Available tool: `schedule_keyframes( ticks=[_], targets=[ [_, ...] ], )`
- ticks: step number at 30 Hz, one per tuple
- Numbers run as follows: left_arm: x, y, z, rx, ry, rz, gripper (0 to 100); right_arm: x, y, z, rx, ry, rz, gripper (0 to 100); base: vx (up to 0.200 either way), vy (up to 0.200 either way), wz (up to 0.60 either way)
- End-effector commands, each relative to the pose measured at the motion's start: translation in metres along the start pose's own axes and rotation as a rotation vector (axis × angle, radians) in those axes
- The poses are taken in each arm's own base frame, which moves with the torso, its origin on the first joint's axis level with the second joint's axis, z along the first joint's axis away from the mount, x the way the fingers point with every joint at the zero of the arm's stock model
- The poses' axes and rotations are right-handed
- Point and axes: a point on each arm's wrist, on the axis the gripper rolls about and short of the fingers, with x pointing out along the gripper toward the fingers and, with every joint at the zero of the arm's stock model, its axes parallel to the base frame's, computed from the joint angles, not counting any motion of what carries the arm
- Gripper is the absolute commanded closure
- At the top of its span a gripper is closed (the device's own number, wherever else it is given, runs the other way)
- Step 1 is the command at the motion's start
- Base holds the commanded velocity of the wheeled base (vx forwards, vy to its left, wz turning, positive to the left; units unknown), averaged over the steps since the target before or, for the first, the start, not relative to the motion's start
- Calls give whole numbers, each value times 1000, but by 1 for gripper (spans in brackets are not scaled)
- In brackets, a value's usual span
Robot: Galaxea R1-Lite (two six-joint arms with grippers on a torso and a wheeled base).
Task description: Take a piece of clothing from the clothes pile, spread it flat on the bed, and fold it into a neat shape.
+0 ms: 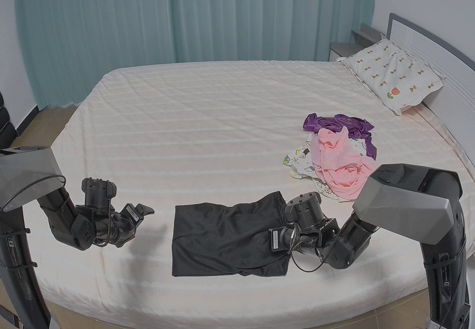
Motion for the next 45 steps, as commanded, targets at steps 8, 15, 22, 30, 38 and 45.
schedule_keyframes(
  ticks=[8,15,22,30,38,45],
  targets=[
    [3,2,-1,-2,6,8,0,-46,-23,-9,51,53,-35,100,0,0,0],
    [3,2,-1,-2,7,10,0,-57,-31,-29,88,106,10,100,0,0,0],
    [3,2,-1,-2,7,10,0,-68,-35,-40,20,191,24,0,0,0,0],
    [3,2,-1,-2,7,10,0,-67,-40,-7,61,86,35,0,0,0,0],
    [3,3,-2,-2,8,11,0,-31,-45,38,304,-40,103,0,0,0,0],
    [4,4,-3,-3,10,11,0,33,-37,37,365,-33,99,0,0,0,0]
  ],
)
